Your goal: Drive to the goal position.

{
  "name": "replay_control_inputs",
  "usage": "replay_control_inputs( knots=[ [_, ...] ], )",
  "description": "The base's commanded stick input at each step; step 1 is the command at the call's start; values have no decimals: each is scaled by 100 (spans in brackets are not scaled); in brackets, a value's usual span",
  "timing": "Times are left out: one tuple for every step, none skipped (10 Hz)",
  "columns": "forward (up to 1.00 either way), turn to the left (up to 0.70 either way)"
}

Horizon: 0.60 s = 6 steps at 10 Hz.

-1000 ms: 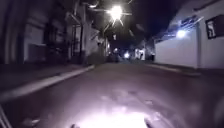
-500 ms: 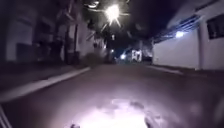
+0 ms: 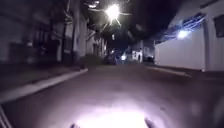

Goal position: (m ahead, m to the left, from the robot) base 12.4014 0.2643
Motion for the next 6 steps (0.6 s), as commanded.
replay_control_inputs(
  knots=[
    [100,0],
    [100,0],
    [100,0],
    [100,0],
    [100,0],
    [100,0]
  ],
)
